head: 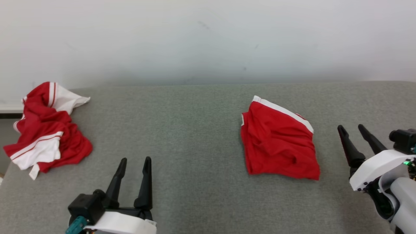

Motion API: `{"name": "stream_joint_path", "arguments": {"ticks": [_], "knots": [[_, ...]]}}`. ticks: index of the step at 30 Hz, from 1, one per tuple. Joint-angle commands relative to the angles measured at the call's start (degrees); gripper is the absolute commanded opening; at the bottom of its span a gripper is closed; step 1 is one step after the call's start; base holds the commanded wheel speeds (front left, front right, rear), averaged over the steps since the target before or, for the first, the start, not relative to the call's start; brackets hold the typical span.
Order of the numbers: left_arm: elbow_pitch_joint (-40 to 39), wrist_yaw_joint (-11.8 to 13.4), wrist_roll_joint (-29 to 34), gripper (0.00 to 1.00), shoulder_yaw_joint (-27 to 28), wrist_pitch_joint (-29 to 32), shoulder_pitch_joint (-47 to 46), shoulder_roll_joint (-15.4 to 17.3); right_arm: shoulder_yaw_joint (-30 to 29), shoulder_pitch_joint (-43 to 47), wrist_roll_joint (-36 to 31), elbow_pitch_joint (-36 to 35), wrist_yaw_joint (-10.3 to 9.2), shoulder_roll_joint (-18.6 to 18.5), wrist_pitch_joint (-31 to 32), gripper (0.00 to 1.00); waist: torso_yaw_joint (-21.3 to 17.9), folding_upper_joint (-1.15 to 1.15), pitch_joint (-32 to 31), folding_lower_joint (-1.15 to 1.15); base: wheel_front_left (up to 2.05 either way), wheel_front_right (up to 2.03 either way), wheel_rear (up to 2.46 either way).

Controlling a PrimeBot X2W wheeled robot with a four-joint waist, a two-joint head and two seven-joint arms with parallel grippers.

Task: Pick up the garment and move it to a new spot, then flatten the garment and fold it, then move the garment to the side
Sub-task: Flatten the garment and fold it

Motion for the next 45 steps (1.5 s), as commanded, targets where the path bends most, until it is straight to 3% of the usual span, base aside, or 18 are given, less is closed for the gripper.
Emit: {"name": "stream_joint_path", "arguments": {"ticks": [1, 2, 3, 4, 13, 20, 27, 35, 36, 38, 39, 40, 41, 45], "knots": [[-0.29, -0.30, 0.49, 1.00, -0.03, -0.03, -0.08, 0.19, -0.44, 0.84, -0.96, 0.59, 0.01, 0.61, -0.13, 1.00, 0.99, -0.01, 0.31, 0.00, 0.00, 0.00, 0.00], [-0.25, -0.42, 0.45, 1.00, -0.18, -0.03, -0.19, 0.20, -0.82, 0.74, -1.35, 1.19, 0.01, 1.38, -0.14, 0.50, 1.57, -0.01, 0.45, 0.00, 0.00, 0.00, 0.00], [-0.19, -0.37, 0.33, 1.00, -0.35, -0.03, -0.27, 0.19, -1.16, 0.42, -1.48, 1.92, 0.01, 2.22, -0.14, 0.19, 2.21, -0.01, 0.61, 0.00, 0.00, 0.00, 0.00], [-0.15, -0.37, 0.22, 1.00, -0.53, -0.03, -0.37, 0.20, -1.46, -0.26, -1.78, 2.65, 0.01, 2.88, -0.14, 0.00, 2.90, -0.01, 0.82, 0.00, 0.00, 0.00, 0.00], [0.33, 0.08, -1.24, 1.00, -1.72, -0.03, -1.12, 0.19, 0.40, -4.43, -3.41, 13.22, 0.01, 8.34, 3.60, 0.00, 10.53, -0.01, 2.60, 0.00, 0.00, 0.00, 0.00], [0.88, 0.56, -2.66, 1.00, -2.39, -0.02, -1.05, 0.18, 3.21, -3.73, -2.81, 13.88, 0.01, 12.85, 4.08, 0.00, 14.35, -0.01, 3.30, 0.00, 0.00, 0.00, 0.00], [0.91, 0.98, -2.65, 1.00, -2.22, -0.02, -1.21, 0.19, 7.25, -3.21, -2.14, 9.87, 0.01, 15.50, 3.45, 0.00, 13.89, -0.01, 3.23, 0.00, 0.00, 0.00, 0.00], [-0.17, 0.85, -1.33, 1.00, -1.31, -0.02, 0.02, 0.19, 8.57, -5.18, -2.65, 3.01, 0.01, 12.46, 0.28, 0.00, 9.46, -0.01, 2.09, 0.00, 0.00, 0.00, 0.00], [-0.21, 0.80, -1.19, 1.00, -1.14, -0.02, 0.14, 0.20, 8.30, -5.44, -3.15, 2.15, 0.01, 11.87, 0.20, 0.08, 8.75, -0.01, 1.91, 0.00, 0.00, 0.00, 0.00], [-0.38, 0.77, -0.95, 1.00, -1.00, -0.02, 0.31, 0.19, 7.26, -5.30, -3.98, 0.43, 0.01, 10.63, -0.16, 0.39, 7.38, -0.01, 1.56, 0.00, 0.00, 0.00, 0.00], [-0.46, 0.74, -0.68, 1.00, -0.76, -0.02, 0.39, 0.20, 6.18, -5.27, -4.81, -0.70, 0.01, 9.92, -0.10, 0.50, 6.63, -0.01, 1.41, 0.00, 0.00, 0.00, 0.00], [-0.51, 0.66, -0.48, 1.00, -0.62, -0.02, 0.37, 0.19, 4.75, -5.01, -5.64, -1.73, 0.01, 9.13, -0.14, 0.81, 5.93, -0.01, 1.32, 0.00, 0.00, 0.00, 0.00], [-0.56, 0.57, -0.37, 1.00, -0.49, -0.02, 0.38, 0.19, 3.34, -4.35, -6.73, -2.84, 0.01, 8.57, -0.13, 1.00, 5.22, -0.01, 1.22, 0.00, 0.00, 0.00, 0.00], [-0.54, 0.26, 0.12, 1.00, -0.25, -0.02, 0.76, 0.20, -2.70, -0.80, -12.03, -6.27, 0.01, 6.90, -0.13, 1.00, 2.59, -0.01, 0.72, 0.00, 0.00, 0.00, 0.00]]}}
